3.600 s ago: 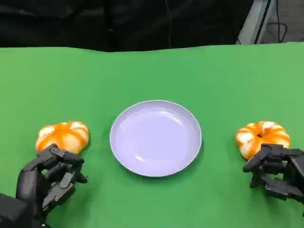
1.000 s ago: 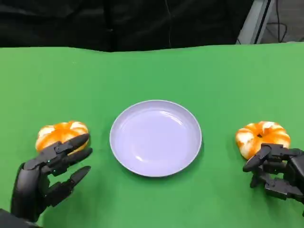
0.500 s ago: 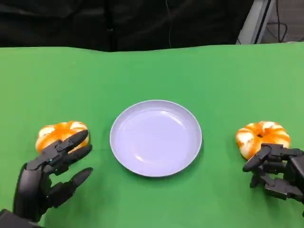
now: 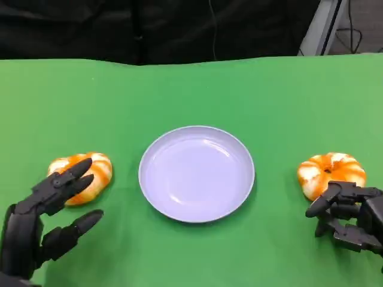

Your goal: Grasp the bread from the table and place it into the plate.

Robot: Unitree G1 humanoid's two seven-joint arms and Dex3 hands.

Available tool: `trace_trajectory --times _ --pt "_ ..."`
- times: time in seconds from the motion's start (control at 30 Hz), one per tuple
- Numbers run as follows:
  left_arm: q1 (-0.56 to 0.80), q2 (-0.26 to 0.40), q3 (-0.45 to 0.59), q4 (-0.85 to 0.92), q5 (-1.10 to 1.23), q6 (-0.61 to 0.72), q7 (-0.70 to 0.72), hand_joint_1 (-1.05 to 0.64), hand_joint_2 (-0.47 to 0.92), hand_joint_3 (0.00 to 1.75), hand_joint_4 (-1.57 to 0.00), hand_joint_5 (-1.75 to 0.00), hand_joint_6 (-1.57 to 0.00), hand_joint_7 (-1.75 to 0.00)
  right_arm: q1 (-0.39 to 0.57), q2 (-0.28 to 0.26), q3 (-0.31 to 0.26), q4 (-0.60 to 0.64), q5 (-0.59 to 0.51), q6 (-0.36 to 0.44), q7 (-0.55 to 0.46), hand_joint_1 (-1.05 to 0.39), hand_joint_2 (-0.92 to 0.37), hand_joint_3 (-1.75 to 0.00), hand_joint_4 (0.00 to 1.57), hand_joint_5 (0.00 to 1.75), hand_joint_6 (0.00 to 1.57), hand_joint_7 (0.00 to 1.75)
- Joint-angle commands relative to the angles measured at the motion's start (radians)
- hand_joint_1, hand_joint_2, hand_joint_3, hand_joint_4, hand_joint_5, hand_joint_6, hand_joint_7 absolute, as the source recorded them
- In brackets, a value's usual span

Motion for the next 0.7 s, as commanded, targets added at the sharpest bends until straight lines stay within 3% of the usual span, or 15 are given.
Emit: trace_trajectory --times 0.03,0.47,0.7 --pt "0.009 0.024 -0.006 -0.001 0.01 -0.01 0.033 -0.55 0.92 0.05 -0.73 -0.01 -0.64 0.0 0.008 -0.023 -0.007 -0.002 0.009 0.009 -0.003 0.09 -0.78 -0.71 0.88 1.39 0.94 0.99" --pt "-0.001 0.05 -0.018 0.002 0.03 -0.003 0.068 -0.54 0.92 0.05 -0.73 0.0 -0.63 0.0 0.009 -0.02 -0.003 -0.004 0.005 -0.003 -0.009 0.1 -0.78 -0.72 0.89 1.39 0.93 1.0" --pt "-0.006 0.082 -0.022 -0.014 0.12 0.025 0.159 -0.56 0.92 0.07 -0.72 0.0 -0.62 0.0 0.008 -0.016 -0.007 -0.003 0.013 0.008 -0.001 0.1 -0.77 -0.73 0.89 1.39 0.93 1.0"
